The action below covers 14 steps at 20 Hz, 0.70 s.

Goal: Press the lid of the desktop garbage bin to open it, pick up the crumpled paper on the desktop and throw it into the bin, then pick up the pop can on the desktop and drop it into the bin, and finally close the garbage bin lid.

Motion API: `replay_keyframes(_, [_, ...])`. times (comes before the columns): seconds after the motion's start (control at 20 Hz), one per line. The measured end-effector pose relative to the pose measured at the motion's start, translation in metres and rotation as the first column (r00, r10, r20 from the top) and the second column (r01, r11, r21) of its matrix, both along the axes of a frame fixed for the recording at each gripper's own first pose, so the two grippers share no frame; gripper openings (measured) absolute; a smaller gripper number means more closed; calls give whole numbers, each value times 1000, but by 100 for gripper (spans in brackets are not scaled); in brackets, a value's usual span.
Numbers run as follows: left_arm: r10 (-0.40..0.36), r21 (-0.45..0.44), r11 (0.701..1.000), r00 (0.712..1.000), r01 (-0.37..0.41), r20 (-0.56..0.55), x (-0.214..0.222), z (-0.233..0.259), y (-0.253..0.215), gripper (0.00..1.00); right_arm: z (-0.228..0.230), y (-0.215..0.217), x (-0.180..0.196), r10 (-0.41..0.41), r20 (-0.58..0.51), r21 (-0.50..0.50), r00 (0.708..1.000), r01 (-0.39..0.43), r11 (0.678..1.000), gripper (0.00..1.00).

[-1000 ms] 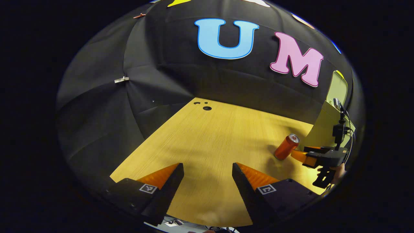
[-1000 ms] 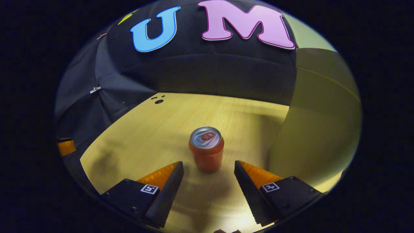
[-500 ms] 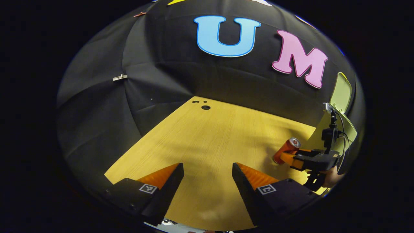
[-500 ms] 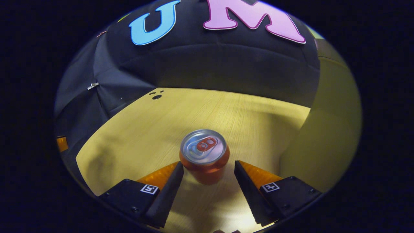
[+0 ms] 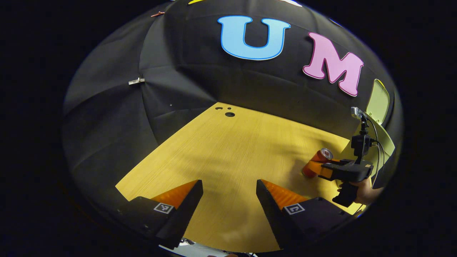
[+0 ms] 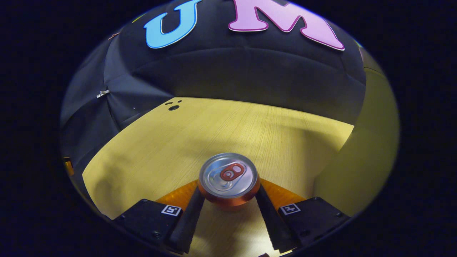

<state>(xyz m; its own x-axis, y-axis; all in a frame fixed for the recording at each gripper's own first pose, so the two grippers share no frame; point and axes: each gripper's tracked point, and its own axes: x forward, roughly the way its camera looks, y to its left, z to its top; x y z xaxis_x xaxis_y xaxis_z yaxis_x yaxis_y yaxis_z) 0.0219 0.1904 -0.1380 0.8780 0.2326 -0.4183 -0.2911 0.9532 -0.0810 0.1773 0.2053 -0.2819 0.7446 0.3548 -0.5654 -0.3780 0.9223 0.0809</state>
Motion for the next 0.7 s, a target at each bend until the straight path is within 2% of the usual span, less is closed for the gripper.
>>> replay_keyframes(0.35, [17, -10, 1000, 1000, -17, 16, -16, 3, 9, 96, 33, 6, -12, 54, 59, -31, 997, -52, 998, 83])
replay_keyframes(0.7, [-17, 16, 1000, 998, 16, 58, -34, 12, 17, 96, 108, 1, -30, 47, 143, -28, 989, -43, 999, 83])
